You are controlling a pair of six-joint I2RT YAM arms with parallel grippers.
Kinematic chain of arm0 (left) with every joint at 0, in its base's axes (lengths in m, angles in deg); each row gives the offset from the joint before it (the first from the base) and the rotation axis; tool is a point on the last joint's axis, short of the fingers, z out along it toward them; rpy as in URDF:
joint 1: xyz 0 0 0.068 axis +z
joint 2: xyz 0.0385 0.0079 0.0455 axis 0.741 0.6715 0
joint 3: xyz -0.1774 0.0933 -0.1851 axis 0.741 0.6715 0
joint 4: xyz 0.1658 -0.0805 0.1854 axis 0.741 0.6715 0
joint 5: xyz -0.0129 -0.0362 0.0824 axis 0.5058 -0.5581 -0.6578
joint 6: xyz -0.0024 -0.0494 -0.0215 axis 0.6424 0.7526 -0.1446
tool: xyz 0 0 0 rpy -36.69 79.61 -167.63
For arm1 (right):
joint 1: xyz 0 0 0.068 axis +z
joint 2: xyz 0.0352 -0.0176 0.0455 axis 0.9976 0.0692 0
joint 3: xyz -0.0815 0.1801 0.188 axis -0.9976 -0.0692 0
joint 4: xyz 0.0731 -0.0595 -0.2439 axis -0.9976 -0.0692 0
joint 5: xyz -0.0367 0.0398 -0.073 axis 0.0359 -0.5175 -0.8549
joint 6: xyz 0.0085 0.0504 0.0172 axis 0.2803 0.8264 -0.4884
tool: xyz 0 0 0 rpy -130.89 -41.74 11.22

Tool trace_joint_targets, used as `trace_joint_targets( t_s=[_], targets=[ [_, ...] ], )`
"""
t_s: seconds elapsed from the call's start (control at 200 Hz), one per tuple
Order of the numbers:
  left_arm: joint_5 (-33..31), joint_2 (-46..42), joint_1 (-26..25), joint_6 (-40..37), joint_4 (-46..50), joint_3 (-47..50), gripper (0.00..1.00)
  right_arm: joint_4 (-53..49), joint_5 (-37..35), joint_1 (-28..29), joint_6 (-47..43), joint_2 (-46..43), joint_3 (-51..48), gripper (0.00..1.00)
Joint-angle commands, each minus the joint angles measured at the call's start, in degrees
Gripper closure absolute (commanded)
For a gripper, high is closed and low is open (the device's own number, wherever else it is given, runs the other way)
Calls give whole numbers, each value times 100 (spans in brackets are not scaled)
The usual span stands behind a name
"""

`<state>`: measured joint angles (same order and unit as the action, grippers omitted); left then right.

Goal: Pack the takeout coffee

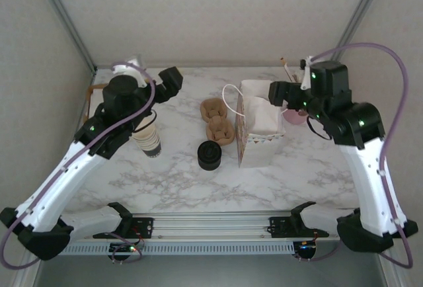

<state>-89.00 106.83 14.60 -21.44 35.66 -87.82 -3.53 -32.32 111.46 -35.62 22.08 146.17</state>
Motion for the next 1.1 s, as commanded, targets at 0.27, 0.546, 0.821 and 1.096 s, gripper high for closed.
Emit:
trace_joint_targets(
  t_s=[0.27, 0.546, 0.821, 1.096],
  targets=[
    [-1931, -1986, 43, 173, -80, 1703, 0, 579, -1796, 18, 165, -1579, -1928, 1],
    [-1951, -1691, 733, -57, 198, 1713, 0, 525, -1699, -657, 525, -1645, -2676, 1],
    [65, -1279, 3240, -98, -178, 1835, 0, 1368, -266, -2428, 669, -1832, -3689, 1],
    [-40, -1387, 4475, 199, -1722, 3775, 0, 3430, 130, -3198, 1309, -2504, -5828, 1]
  ],
)
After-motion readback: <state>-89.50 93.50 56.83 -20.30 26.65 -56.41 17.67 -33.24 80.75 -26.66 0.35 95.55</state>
